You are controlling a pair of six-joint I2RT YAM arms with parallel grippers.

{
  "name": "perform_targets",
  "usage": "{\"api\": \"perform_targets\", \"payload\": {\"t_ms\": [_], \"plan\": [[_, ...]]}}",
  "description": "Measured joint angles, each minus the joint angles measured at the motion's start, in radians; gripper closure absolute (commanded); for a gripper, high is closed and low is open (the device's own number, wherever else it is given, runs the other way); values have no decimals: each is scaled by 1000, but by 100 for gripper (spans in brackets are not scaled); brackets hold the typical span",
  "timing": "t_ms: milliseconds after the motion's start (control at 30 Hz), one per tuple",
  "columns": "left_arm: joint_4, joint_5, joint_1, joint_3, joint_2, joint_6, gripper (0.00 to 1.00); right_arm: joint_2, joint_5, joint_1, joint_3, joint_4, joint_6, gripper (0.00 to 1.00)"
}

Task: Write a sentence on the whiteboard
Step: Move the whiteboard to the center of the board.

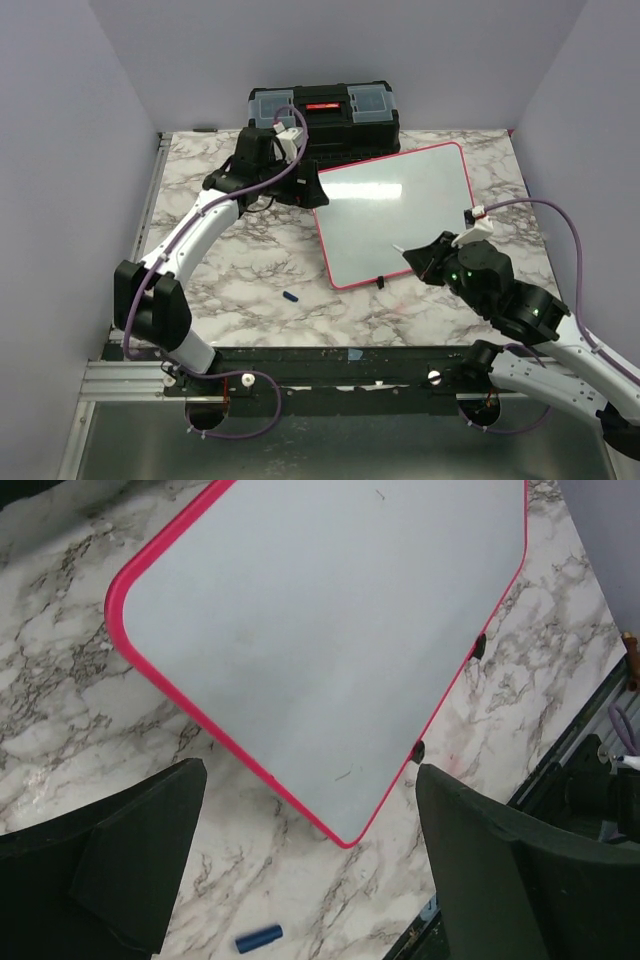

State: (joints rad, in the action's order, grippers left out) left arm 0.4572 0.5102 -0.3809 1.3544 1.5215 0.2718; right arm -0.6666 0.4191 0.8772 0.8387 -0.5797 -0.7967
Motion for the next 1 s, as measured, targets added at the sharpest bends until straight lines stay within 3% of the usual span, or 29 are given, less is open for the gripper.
{"api": "perform_targets", "payload": {"t_ms": [400, 1000], "plan": [[44, 74, 0, 218, 233, -26, 8, 8, 29, 0, 11, -60, -15, 99], [147, 71, 21, 569, 431, -82, 5, -35, 29, 0, 23, -61, -14, 99]]}}
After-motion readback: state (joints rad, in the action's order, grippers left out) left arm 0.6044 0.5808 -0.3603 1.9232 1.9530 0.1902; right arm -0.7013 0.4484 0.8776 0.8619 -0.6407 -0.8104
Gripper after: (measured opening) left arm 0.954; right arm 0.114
